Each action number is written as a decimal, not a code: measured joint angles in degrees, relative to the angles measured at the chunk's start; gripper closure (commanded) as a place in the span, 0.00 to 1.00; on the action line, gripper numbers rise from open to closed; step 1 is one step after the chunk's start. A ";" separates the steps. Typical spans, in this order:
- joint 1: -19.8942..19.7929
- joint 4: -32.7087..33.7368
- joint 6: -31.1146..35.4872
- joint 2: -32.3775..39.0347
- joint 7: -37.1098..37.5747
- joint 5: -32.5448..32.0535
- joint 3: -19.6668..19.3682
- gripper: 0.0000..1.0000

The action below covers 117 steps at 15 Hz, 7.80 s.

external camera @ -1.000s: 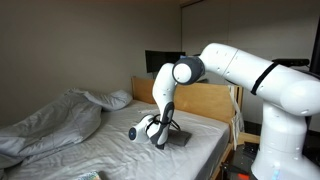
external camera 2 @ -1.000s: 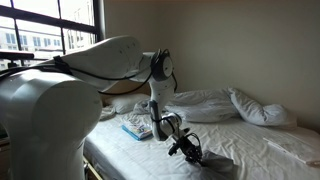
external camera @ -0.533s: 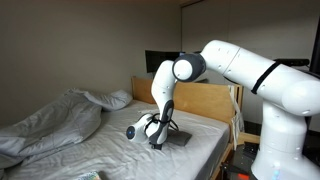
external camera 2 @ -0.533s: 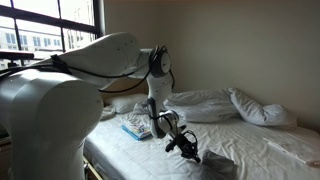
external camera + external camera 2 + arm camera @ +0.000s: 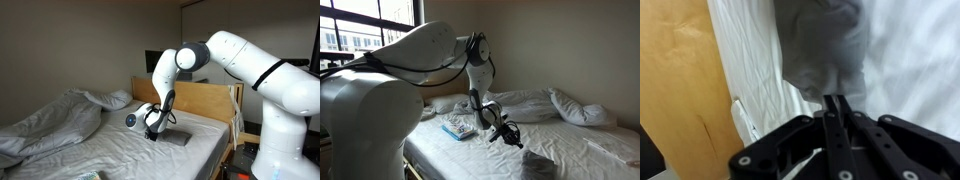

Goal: Fold the grey thing in half

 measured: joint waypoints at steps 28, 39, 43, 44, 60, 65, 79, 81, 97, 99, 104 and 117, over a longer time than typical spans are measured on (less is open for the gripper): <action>-7.50 37.63 -26.86 23.21 -19.88 30.96 -4.28 0.92; -5.77 50.03 -31.40 31.10 -24.05 35.82 -8.15 0.92; -5.09 51.68 -31.40 31.05 -24.05 35.82 -8.75 0.92; -4.97 51.85 -31.40 31.05 -24.05 35.82 -8.83 0.92; -5.05 52.40 -32.97 31.21 -24.08 35.82 -9.49 0.92; -5.03 52.49 -32.97 31.21 -24.08 35.82 -9.49 0.92; -3.17 50.18 -33.20 31.33 -23.64 35.82 -10.31 0.92; -3.05 49.74 -33.21 31.34 -23.31 35.82 -10.78 0.92; -5.06 60.16 -33.25 30.75 -22.40 37.13 -12.78 0.91; -5.47 62.90 -33.20 30.69 -24.70 38.65 -12.54 0.92; -7.02 69.24 -32.83 30.63 -38.88 43.49 -11.39 0.92; -13.98 75.22 -27.95 28.53 -72.73 54.00 -3.33 0.92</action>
